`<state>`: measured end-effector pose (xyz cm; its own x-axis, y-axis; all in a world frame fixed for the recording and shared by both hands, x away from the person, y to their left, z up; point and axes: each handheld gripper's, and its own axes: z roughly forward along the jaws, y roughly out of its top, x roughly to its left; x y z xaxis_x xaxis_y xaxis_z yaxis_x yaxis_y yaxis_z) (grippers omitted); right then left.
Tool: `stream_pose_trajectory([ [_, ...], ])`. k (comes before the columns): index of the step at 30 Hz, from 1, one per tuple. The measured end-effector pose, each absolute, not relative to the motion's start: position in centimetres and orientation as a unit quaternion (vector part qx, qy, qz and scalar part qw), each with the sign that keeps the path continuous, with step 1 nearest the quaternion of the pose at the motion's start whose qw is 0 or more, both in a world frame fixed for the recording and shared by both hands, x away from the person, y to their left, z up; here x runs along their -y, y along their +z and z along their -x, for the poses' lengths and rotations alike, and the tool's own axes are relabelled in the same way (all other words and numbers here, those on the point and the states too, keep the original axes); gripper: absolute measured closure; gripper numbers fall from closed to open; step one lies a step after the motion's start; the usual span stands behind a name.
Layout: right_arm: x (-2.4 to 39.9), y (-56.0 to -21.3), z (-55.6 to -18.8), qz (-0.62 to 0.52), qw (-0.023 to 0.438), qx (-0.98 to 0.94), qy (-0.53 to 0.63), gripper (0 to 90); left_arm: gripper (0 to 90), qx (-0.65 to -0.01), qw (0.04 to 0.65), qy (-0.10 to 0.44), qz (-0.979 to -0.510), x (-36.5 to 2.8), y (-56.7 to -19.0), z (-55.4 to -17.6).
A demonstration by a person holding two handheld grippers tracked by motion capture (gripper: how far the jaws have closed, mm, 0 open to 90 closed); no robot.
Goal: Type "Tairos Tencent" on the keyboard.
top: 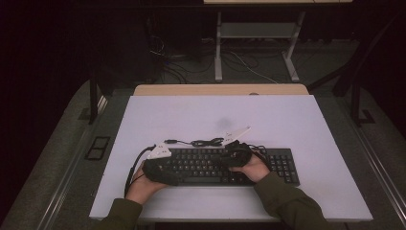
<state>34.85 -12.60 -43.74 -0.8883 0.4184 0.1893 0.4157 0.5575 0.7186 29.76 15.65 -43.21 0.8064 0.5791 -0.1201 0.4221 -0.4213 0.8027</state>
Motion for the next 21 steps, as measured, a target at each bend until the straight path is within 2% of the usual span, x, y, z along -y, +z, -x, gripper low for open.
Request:
stream_pose_trajectory([
  [11,12.93,-43.41,-34.93,-0.238,-0.001,-0.877,0.418,88.9,13.3,-0.3,0.448,0.089,-0.838,-15.67,-43.19,-29.77],
  [15,13.11,-43.17,-34.94,-0.238,-0.002,-0.872,0.428,83.3,13.5,-0.3,0.448,0.088,-0.838,-15.69,-43.19,-29.79],
  [21,13.57,-42.93,-35.01,-0.244,-0.002,-0.862,0.445,67.4,14.4,-0.299,0.446,0.09,-0.839,-15.65,-43.17,-29.82],
])
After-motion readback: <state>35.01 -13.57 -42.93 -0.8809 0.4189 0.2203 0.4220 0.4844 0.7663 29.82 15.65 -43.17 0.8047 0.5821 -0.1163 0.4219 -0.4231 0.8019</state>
